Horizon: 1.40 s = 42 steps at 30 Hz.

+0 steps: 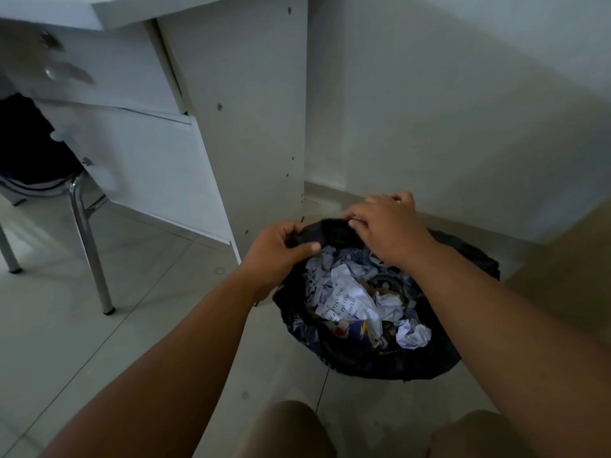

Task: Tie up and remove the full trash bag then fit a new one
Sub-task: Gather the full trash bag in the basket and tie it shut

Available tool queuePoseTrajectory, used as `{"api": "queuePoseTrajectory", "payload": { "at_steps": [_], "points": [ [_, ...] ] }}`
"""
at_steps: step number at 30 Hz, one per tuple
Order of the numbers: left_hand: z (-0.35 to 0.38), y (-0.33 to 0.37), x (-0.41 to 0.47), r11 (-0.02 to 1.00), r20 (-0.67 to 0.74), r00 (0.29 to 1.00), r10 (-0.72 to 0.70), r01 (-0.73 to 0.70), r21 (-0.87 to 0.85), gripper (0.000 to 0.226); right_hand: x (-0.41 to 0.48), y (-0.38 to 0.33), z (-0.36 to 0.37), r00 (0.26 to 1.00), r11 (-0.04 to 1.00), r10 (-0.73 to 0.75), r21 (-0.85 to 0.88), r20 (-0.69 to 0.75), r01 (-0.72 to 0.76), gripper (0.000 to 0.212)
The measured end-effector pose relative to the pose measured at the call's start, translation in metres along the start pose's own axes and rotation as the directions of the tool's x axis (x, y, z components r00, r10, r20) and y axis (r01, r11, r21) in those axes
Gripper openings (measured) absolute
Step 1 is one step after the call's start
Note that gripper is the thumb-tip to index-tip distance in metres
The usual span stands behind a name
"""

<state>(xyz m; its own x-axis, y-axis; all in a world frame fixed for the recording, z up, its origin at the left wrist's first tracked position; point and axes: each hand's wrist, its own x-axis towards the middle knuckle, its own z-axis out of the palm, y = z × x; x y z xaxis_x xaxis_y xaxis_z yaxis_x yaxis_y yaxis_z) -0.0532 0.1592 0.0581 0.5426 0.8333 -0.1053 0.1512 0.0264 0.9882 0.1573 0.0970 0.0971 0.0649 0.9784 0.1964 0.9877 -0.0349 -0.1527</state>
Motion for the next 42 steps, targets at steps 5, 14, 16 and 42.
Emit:
{"api": "queuePoseTrajectory", "payload": {
  "at_steps": [5,14,16,42],
  "points": [
    [-0.011,-0.026,-0.013,0.988,0.004,0.998,-0.061,0.061,-0.139,0.017,0.006,-0.001,0.006,0.980,0.976,-0.004,0.213,0.201,-0.040,0.065],
    [-0.016,-0.016,-0.003,0.999,-0.004,0.999,-0.040,0.040,-0.020,0.017,0.021,0.001,-0.002,0.970,0.825,0.242,0.522,0.018,-0.216,0.013],
    [-0.018,-0.024,-0.003,0.973,0.028,0.997,-0.078,0.070,0.219,0.009,0.023,0.005,-0.008,0.938,0.806,0.338,0.536,-0.069,-0.252,0.015],
    [0.029,-0.006,-0.062,0.856,-0.082,0.985,-0.149,0.087,-0.509,0.046,-0.107,-0.064,0.046,0.955,0.792,0.239,0.533,0.176,-0.297,0.049]
  ]
}}
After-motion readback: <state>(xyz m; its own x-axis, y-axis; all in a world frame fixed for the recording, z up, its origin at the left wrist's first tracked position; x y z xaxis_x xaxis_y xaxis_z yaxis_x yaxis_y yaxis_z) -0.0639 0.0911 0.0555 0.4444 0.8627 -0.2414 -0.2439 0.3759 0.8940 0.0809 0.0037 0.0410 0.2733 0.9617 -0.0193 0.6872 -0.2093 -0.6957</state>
